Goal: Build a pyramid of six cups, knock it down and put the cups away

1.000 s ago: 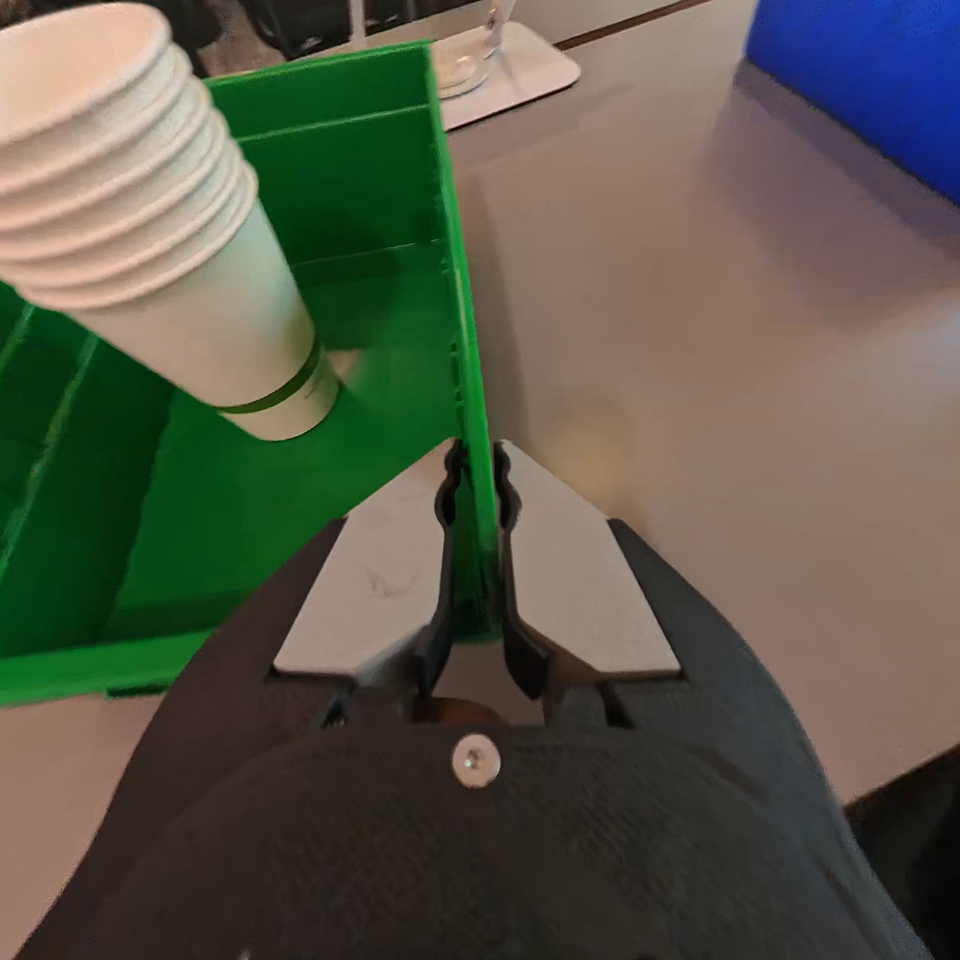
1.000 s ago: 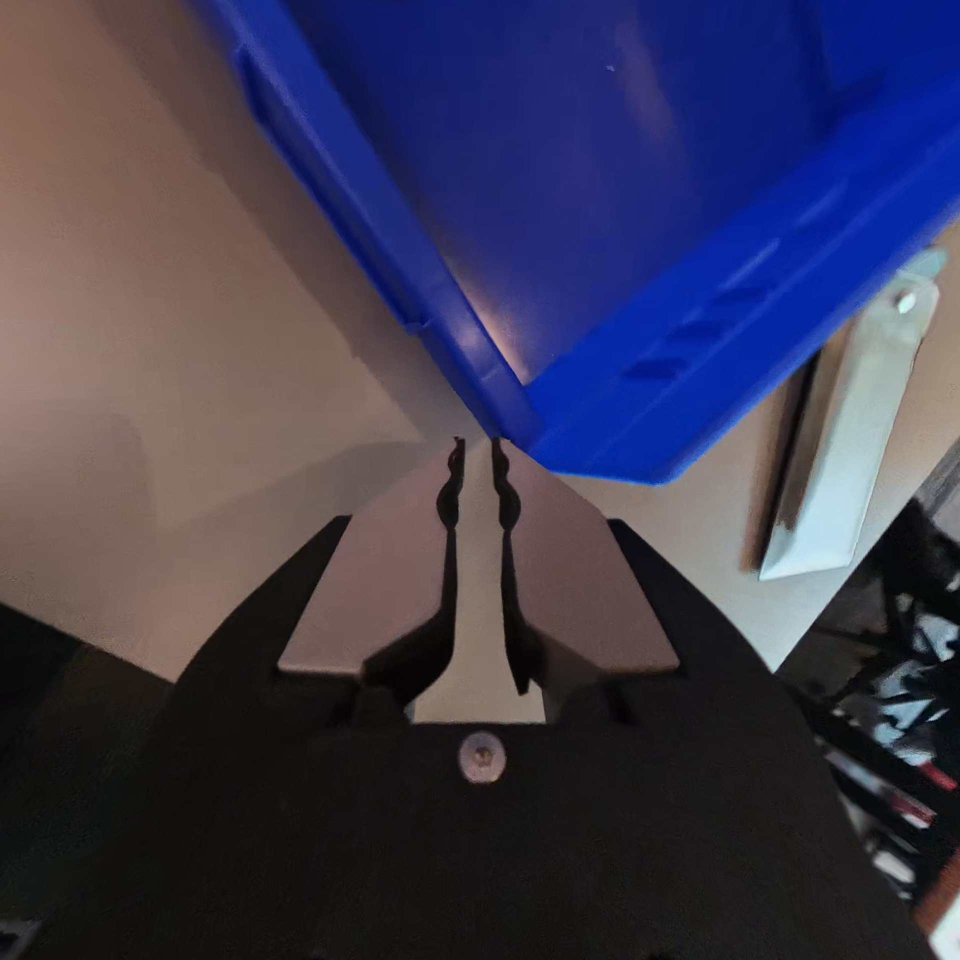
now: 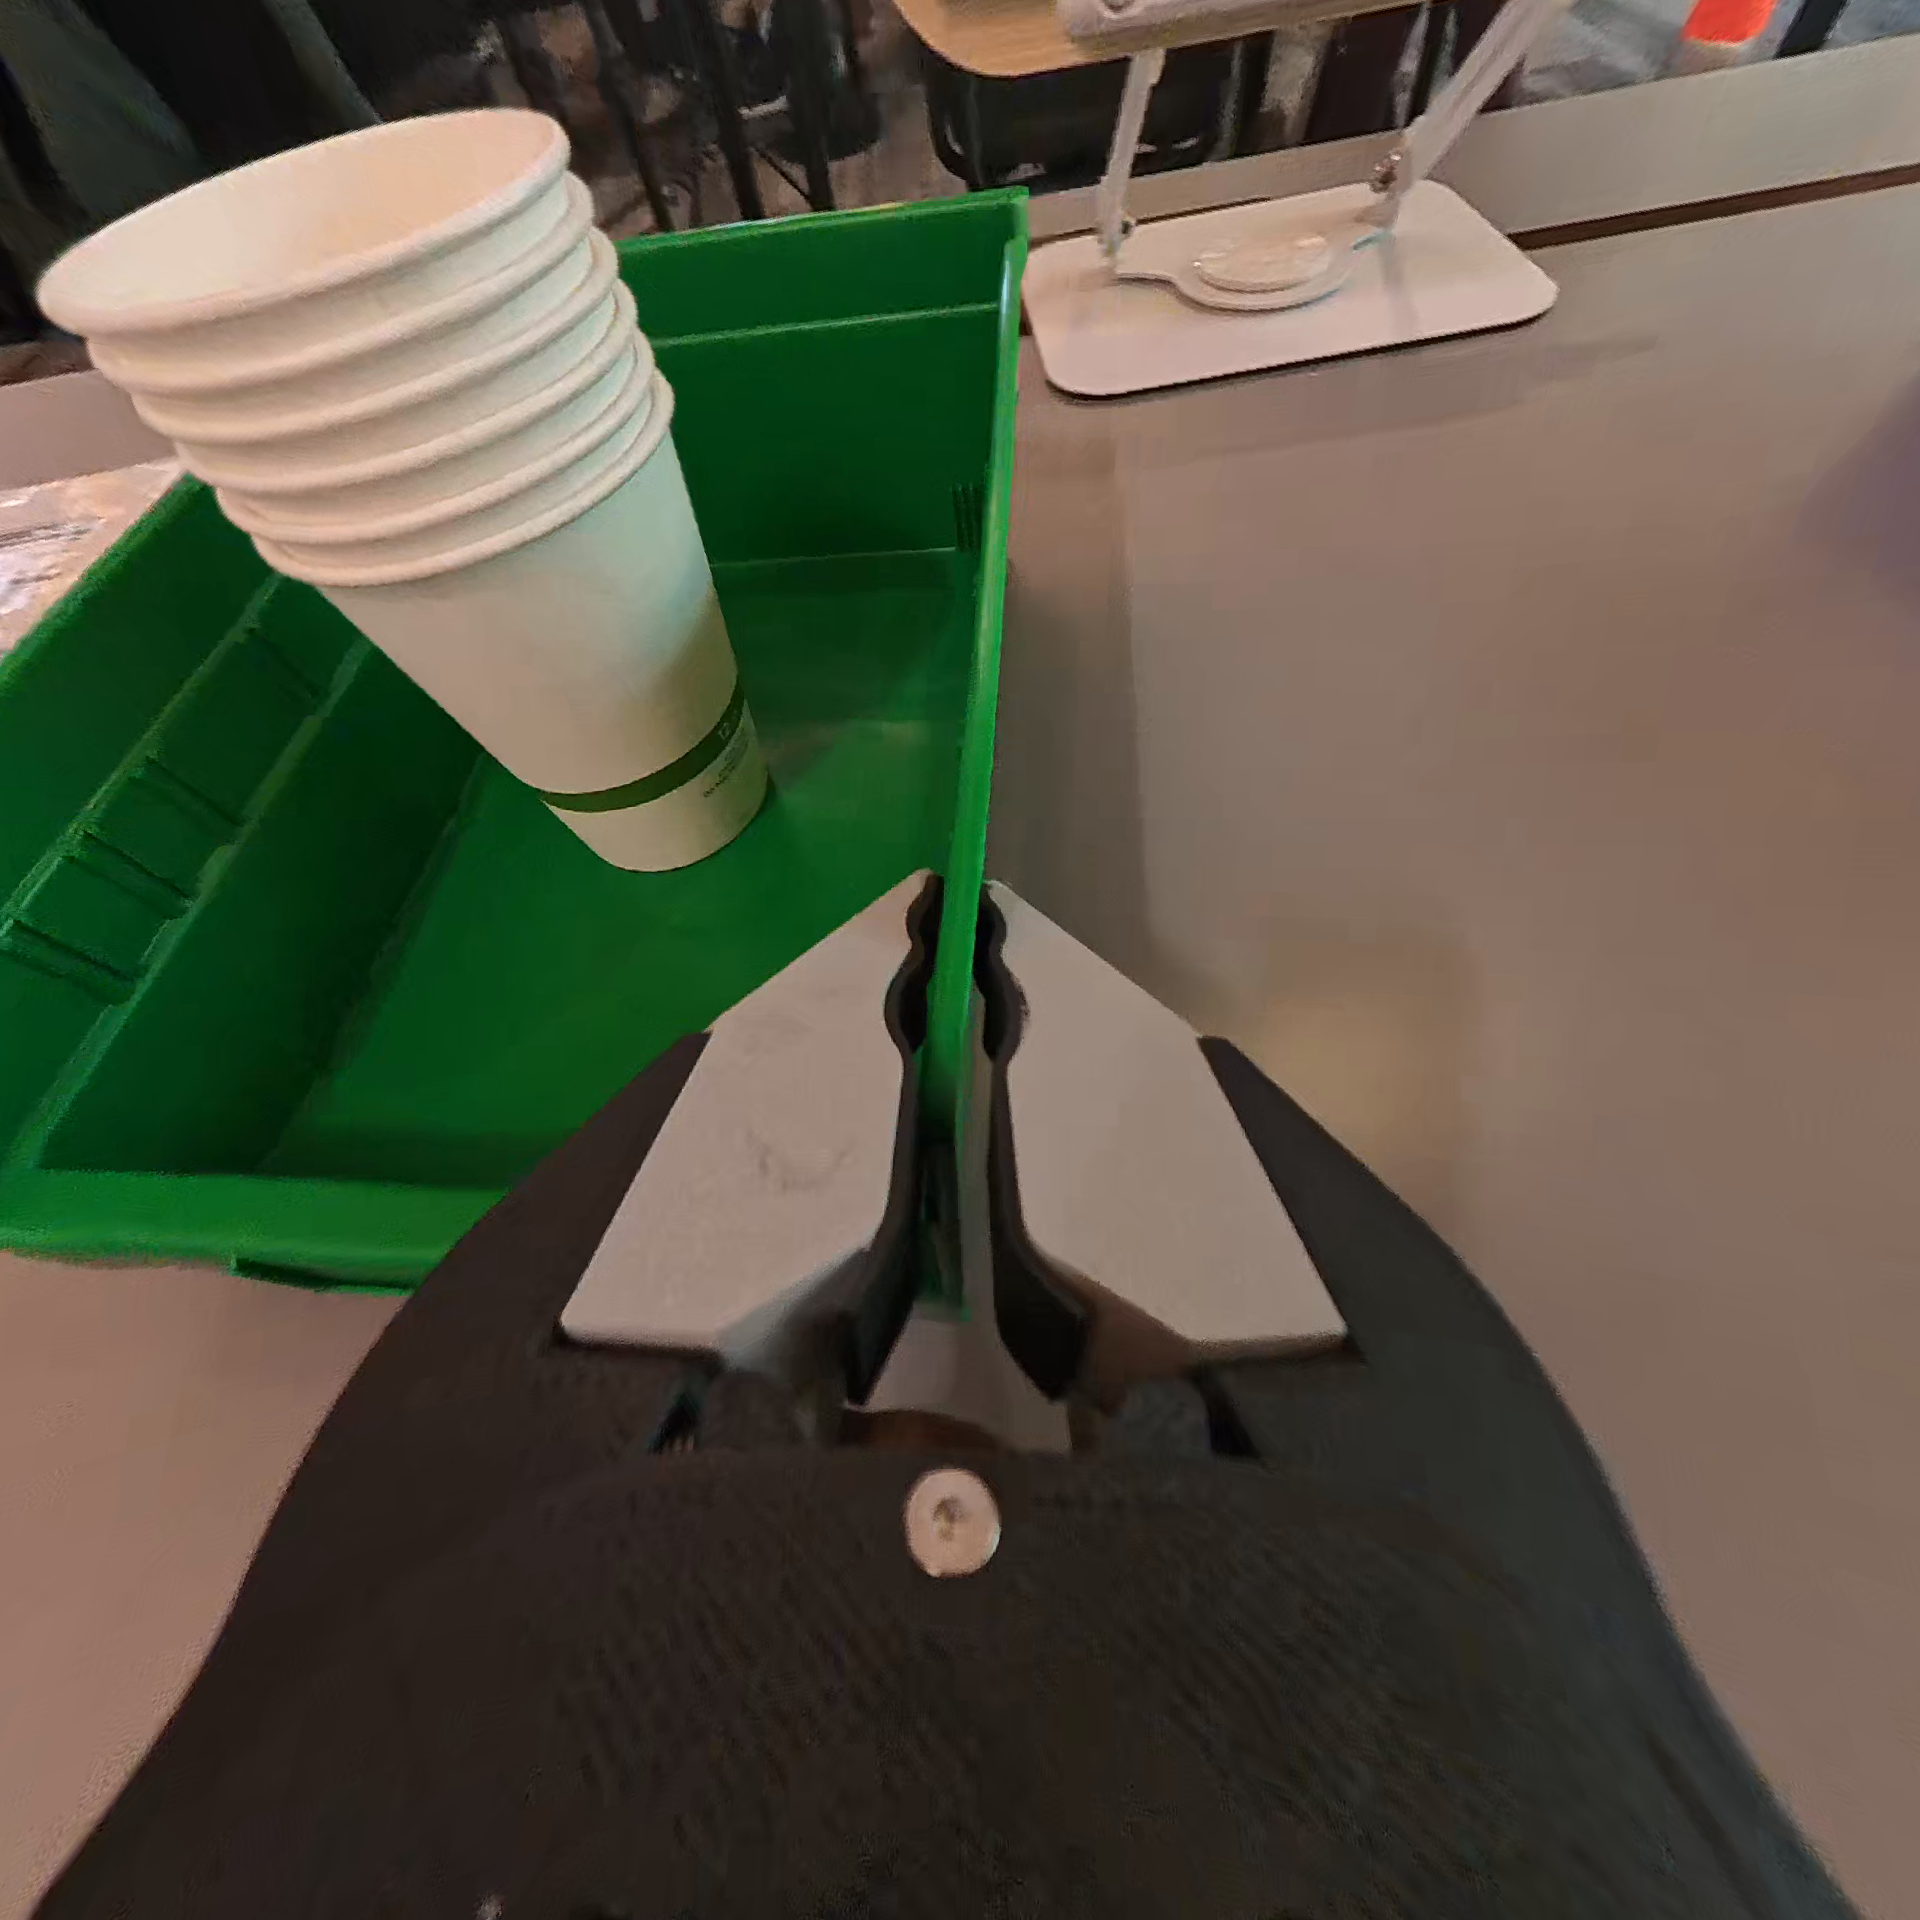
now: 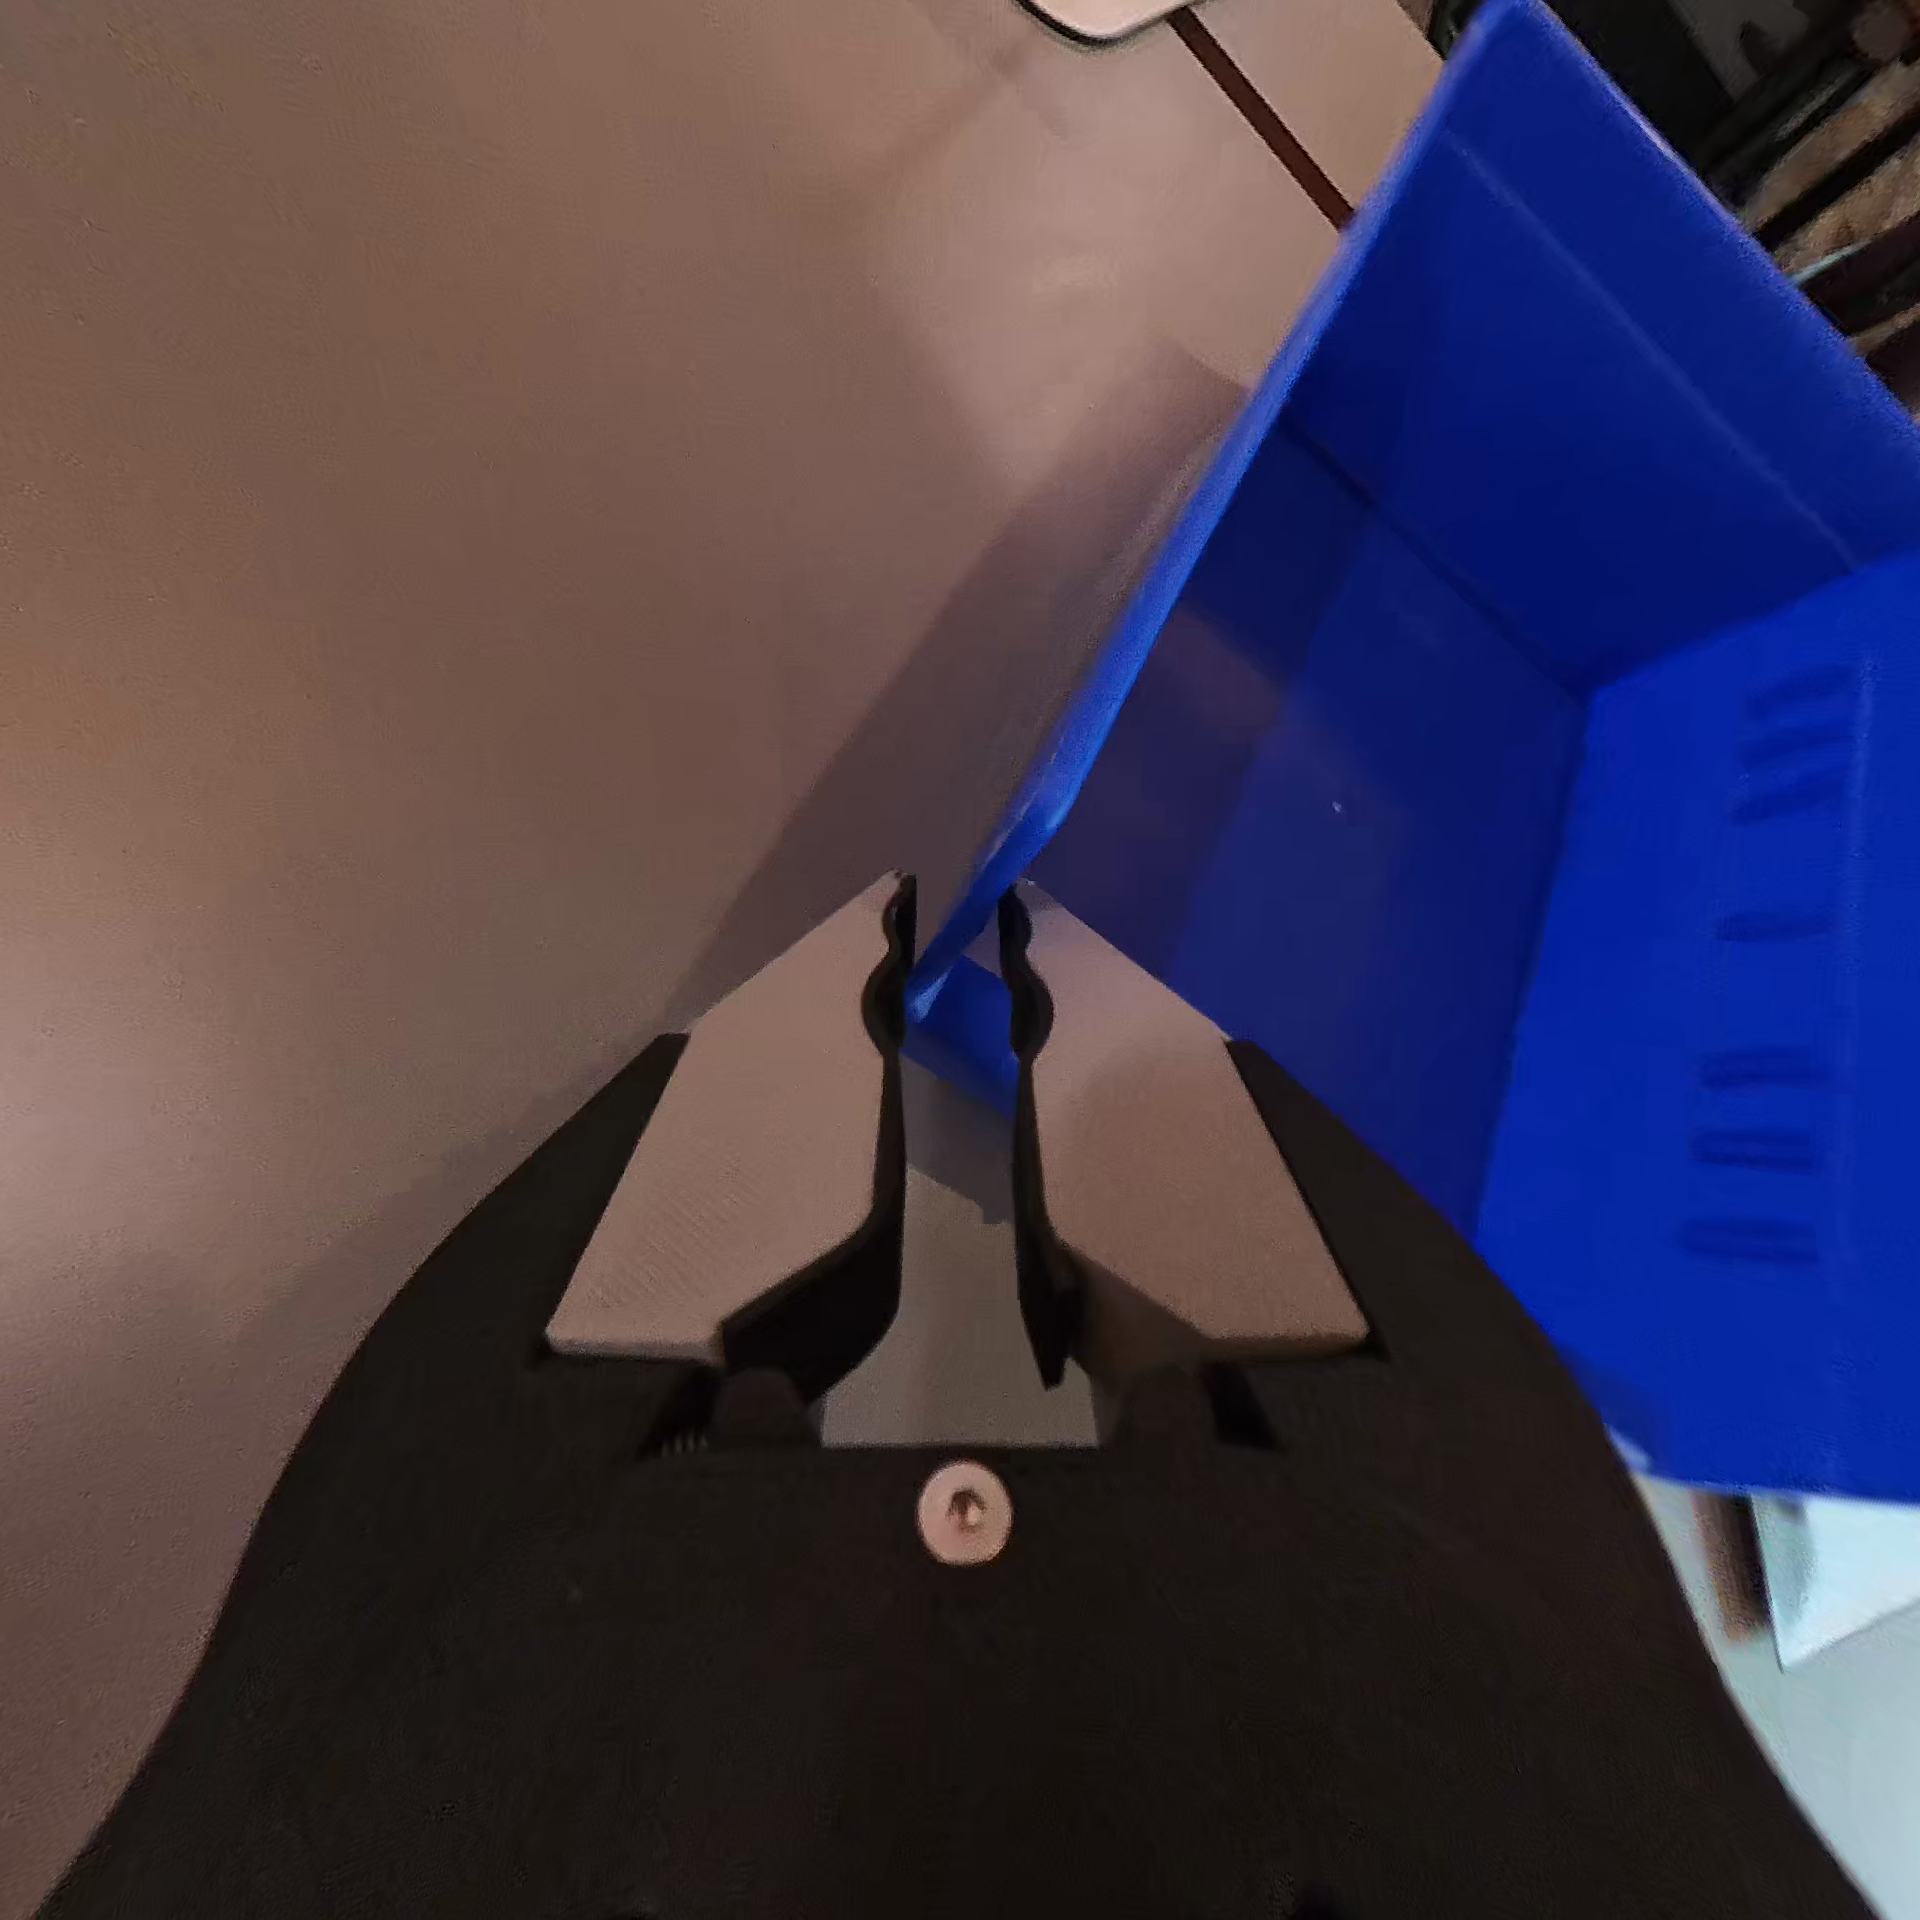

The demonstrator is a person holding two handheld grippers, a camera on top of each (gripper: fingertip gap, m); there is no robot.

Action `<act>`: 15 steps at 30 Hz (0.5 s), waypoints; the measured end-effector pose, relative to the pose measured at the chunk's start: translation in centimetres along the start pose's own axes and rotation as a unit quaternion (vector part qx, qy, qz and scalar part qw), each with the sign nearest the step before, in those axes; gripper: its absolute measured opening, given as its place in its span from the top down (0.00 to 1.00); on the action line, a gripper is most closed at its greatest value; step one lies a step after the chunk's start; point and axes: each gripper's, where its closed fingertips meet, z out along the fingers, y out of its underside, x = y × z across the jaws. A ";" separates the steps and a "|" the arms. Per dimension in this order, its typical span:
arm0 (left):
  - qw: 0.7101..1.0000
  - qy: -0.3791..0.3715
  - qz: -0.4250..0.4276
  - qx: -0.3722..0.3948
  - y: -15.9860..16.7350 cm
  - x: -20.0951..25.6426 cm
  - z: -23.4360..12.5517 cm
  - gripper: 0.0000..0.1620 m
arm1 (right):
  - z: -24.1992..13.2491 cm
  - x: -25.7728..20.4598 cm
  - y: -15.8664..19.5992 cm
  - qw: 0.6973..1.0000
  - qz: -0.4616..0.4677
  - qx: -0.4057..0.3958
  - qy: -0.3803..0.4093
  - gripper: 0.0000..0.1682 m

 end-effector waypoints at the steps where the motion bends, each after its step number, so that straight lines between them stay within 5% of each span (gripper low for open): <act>1: 1.000 -0.010 0.001 0.001 -0.1 -0.3 0.2 0.98 | -0.2 0.5 0.5 1.000 0.007 -0.002 0.004 0.93; 15: 1.000 0.003 0.005 -0.003 -0.7 -2.3 2.1 0.98 | 0.9 0.2 -0.6 0.994 0.095 0.032 -0.046 0.91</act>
